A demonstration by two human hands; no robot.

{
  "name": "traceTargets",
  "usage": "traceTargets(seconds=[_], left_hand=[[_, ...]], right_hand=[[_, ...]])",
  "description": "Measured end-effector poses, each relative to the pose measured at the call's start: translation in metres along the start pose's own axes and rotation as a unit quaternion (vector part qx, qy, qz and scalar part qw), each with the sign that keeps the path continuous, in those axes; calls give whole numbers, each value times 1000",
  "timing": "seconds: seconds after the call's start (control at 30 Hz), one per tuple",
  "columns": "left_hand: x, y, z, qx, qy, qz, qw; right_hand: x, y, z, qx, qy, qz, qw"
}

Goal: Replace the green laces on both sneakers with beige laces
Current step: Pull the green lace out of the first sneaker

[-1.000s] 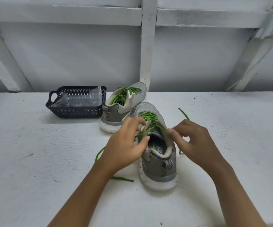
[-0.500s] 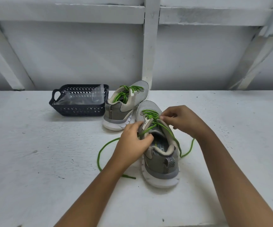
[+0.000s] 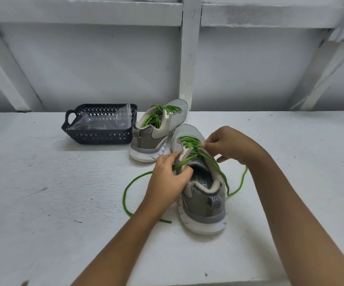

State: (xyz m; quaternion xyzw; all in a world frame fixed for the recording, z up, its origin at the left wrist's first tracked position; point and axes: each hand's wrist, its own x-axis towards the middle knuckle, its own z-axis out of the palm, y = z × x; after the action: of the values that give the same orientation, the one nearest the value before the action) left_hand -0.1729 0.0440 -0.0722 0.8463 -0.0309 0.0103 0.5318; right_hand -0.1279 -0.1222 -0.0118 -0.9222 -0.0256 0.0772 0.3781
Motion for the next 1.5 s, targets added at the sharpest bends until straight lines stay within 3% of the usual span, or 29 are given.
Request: traceTargets(seconds=[0.53,0.7,0.83,1.03,1.13,1.27,1.37,1.43,1.5], left_hand=[[-1,-1,0,-16,2,5,1000],[0,-3,1,-22,17,11,1000],[0,-3,2,-31,25,15,999],[-1,-3,2,-41,21,12,999],[-1,-4,2,-40,21,12,999],[-1,-5,2,-40,24,12,999],[-1,-4,3,-46,26,12,999],[-1,-4,3,-51,26,12,998],[0,-5,4,-57,21,12,998]], right_hand=[[14,6,20,-23,87,-50,995],[4,21,8,252,52,23,966],[-7,29,14,240,-3,-35,970],[-2,21,11,328,82,22,941],[0,22,12,302,89,32,948],[-10,27,13,276,10,5,961],[-16,27,11,240,37,-19,970],[-16,25,7,315,74,1,946],[-14,25,1,427,117,32,896]])
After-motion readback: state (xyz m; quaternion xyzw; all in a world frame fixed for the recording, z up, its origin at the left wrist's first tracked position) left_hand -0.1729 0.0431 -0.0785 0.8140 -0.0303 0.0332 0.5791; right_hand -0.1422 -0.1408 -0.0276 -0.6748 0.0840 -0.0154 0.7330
